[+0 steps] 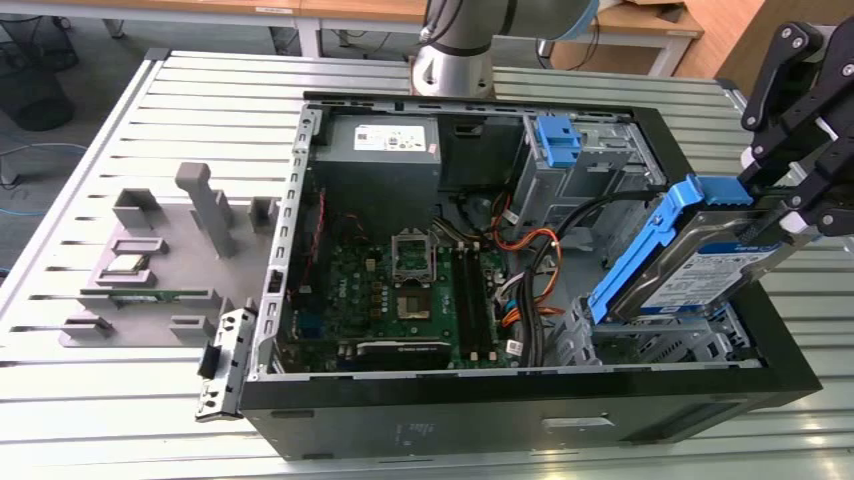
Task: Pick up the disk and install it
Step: 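Insert the disk into the insertion slot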
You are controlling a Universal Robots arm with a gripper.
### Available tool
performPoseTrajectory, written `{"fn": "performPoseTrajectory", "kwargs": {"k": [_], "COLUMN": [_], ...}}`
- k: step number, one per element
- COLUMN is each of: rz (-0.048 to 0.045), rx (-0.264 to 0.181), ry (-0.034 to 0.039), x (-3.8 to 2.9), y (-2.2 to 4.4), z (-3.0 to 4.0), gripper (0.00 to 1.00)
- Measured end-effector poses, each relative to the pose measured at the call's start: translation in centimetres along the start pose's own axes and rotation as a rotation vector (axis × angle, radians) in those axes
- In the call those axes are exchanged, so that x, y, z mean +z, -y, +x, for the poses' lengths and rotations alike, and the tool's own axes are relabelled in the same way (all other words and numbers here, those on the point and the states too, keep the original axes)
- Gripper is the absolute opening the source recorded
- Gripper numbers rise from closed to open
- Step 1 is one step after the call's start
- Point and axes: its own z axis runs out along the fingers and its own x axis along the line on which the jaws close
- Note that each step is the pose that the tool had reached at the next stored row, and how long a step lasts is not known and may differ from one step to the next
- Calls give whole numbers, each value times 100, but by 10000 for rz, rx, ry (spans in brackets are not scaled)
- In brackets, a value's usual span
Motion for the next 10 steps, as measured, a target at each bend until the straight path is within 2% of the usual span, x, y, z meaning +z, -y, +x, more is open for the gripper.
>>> {"fn": "performPoseTrajectory", "kwargs": {"k": [10], "rz": [0], "rx": [0], "ry": [-1], "x": [15], "y": [1], "z": [1], "gripper": [35]}}
